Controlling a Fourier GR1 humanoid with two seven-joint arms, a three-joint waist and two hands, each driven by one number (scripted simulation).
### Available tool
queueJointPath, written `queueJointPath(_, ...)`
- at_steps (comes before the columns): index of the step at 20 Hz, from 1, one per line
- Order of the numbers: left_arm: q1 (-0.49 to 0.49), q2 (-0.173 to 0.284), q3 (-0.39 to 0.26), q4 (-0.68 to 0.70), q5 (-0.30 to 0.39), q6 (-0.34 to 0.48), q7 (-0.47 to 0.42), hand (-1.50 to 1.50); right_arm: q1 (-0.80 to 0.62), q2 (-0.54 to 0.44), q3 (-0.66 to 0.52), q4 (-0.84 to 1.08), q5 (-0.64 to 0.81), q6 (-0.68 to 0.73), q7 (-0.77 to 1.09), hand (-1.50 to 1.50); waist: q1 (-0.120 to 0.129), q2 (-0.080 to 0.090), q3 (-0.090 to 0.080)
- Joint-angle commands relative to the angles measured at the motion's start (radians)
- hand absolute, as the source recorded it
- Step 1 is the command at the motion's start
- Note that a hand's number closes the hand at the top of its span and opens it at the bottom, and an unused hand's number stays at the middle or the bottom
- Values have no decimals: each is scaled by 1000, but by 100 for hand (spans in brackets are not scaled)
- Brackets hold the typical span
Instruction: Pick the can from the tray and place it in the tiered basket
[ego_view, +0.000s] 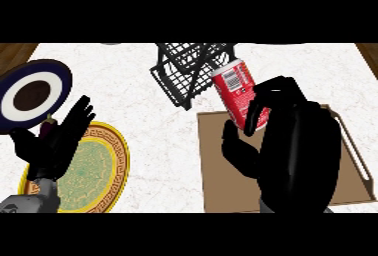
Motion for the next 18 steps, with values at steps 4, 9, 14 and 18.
queueJointPath(4,35,-9,-1,3,0,-36,-39,0,-346,22,-121,329,-134,-34,158,150,20,4,0)
queueJointPath(9,-3,13,29,29,12,-57,-24,0,-499,22,-182,542,-193,-111,162,150,21,5,0)
queueJointPath(14,-75,-13,13,33,-13,-25,11,0,-575,22,-218,790,-244,-247,129,150,28,11,0)
queueJointPath(18,-63,-8,20,5,7,-39,42,0,-584,22,-238,911,-268,-313,103,150,27,9,1)
